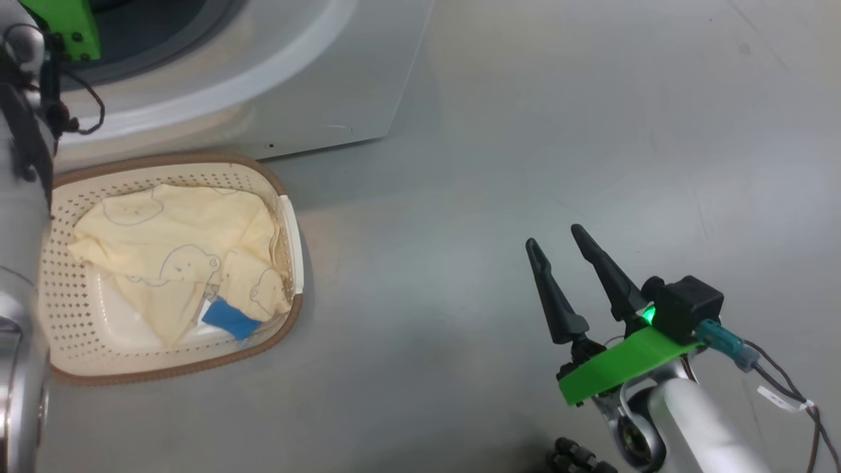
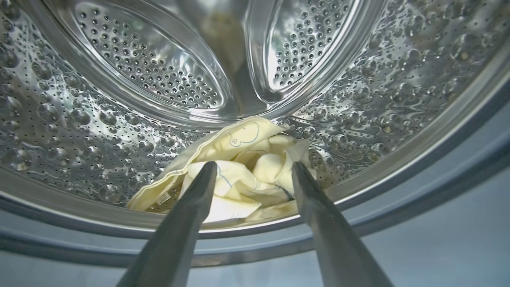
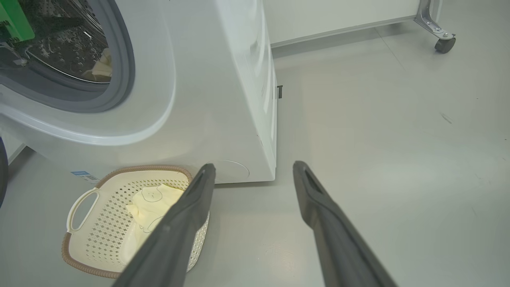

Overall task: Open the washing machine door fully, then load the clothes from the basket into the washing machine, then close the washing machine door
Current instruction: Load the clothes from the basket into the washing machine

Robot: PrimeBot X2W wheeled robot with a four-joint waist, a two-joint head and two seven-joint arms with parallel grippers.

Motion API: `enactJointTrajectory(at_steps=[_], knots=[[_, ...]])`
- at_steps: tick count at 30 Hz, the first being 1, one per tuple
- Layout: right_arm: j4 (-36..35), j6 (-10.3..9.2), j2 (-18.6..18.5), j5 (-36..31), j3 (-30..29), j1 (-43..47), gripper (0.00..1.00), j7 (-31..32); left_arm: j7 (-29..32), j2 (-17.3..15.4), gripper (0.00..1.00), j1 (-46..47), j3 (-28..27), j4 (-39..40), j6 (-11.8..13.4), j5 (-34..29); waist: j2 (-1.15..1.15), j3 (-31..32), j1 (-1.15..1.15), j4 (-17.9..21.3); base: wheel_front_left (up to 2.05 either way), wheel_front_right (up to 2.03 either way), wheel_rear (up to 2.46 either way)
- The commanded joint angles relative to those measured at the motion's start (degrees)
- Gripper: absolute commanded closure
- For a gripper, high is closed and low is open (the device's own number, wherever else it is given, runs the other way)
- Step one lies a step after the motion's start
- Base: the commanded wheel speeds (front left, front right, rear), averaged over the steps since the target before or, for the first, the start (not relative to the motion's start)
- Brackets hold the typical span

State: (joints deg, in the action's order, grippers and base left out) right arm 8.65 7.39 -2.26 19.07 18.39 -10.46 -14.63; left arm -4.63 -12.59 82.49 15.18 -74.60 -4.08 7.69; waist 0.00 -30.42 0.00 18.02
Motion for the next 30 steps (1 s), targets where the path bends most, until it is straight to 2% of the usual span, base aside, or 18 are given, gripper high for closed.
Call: enactJointTrajectory(at_steps=[1,18,24,30], knots=[[-1.2,0.1,-0.62,-0.98,0.32,1.52,0.0,-0.37,-2.08,-1.02,0.0,-0.6,-0.4,1.47,-0.46,0.86,0.0,1.59,0.0,-1.06,0.0,0.0,0.0],[-0.37,0.1,-0.62,-2.82,-2.55,2.82,0.0,-0.37,-9.79,3.12,0.0,-14.25,0.72,4.18,-2.42,3.67,0.0,10.58,0.0,-5.25,0.0,0.0,0.0],[-0.28,0.1,-0.62,-3.85,-3.81,3.61,0.0,-0.37,-10.31,4.71,0.0,-21.66,0.86,9.59,-2.94,5.29,0.0,13.38,0.0,-7.25,0.0,0.0,0.0],[-0.22,0.1,-0.62,-4.96,-4.97,4.4,0.0,-0.37,-10.35,4.97,0.0,-32.08,-0.1,19.99,-2.51,6.15,0.0,15.91,0.0,-9.22,0.0,0.0,0.0]])
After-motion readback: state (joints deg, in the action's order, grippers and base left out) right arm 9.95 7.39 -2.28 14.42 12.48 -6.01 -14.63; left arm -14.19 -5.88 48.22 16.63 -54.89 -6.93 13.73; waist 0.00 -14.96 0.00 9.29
